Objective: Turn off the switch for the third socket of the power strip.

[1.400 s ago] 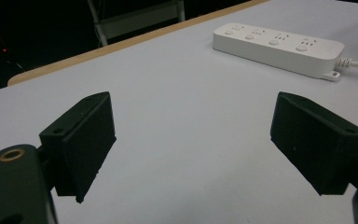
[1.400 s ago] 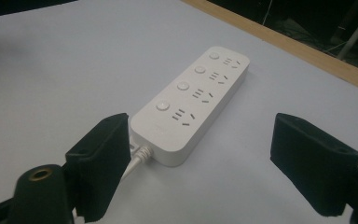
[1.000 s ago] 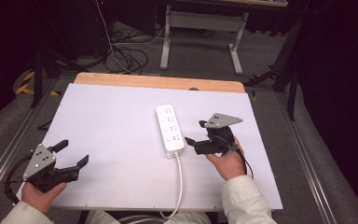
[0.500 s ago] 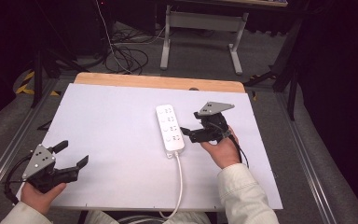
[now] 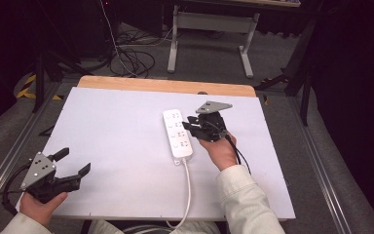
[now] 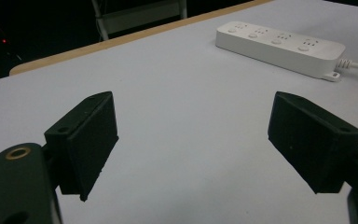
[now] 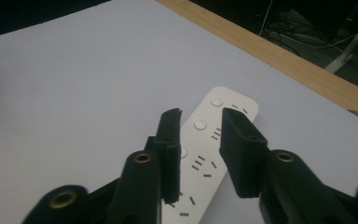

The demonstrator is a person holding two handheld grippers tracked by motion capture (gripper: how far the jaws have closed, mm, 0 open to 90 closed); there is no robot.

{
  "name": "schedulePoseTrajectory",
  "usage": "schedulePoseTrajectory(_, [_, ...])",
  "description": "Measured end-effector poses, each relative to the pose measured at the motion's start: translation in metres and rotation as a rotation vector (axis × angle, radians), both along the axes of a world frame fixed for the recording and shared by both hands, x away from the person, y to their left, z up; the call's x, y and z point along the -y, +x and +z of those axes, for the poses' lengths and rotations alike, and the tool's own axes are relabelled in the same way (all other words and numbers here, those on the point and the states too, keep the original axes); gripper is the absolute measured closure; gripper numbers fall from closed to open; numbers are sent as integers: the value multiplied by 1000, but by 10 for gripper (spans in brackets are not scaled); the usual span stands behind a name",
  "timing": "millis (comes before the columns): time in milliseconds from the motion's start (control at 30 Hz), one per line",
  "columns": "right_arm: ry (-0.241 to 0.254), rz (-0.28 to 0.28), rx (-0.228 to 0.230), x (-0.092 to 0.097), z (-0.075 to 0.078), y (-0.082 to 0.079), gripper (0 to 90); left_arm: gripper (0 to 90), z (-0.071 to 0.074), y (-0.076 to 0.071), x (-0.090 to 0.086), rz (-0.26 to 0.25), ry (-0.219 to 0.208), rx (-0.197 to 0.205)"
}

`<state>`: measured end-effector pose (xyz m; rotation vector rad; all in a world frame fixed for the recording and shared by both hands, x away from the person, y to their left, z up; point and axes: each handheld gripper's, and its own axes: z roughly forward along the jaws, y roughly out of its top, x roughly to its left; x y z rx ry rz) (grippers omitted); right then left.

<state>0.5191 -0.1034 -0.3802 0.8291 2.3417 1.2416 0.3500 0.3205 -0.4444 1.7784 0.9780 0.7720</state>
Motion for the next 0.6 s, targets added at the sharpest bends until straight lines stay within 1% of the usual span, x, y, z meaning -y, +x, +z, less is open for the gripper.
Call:
schedulePoseTrajectory(33, [6, 5, -15, -5, -2, 5, 857, 160, 0, 0, 0, -2, -1, 1])
schedulePoseTrajectory(67, [6, 5, -15, -5, -2, 5, 857, 160, 0, 0, -1, 1, -3, 5])
schedulePoseTrajectory(100, [20, 12, -22, -9, -5, 10, 900, 161, 0, 0, -1, 1, -10, 4])
schedulePoseTrajectory(200, [34, 12, -17, -13, -7, 15, 900, 162, 0, 0, -2, -2, -12, 2])
schedulePoseTrajectory(233, [43, 9, -16, -17, -9, 19, 900, 162, 0, 0, -2, -3, -12, 3])
schedulePoseTrajectory(300, [47, -4, -20, -21, -13, 23, 900, 162, 0, 0, -1, -5, -13, 2])
schedulePoseTrajectory(400, [37, -2, -22, -26, -16, 27, 900, 162, 0, 0, -1, -8, -13, 2])
schedulePoseTrajectory(433, [31, -6, -34, -31, -21, 31, 900, 162, 1, 0, -1, -7, -9, 4])
schedulePoseTrajectory(500, [17, -11, -40, -35, -25, 34, 900, 162, 0, 0, -1, -8, -14, 2])
schedulePoseTrajectory(600, [8, -14, -41, -38, -28, 37, 900, 162, 0, 0, -1, -8, -14, 2])
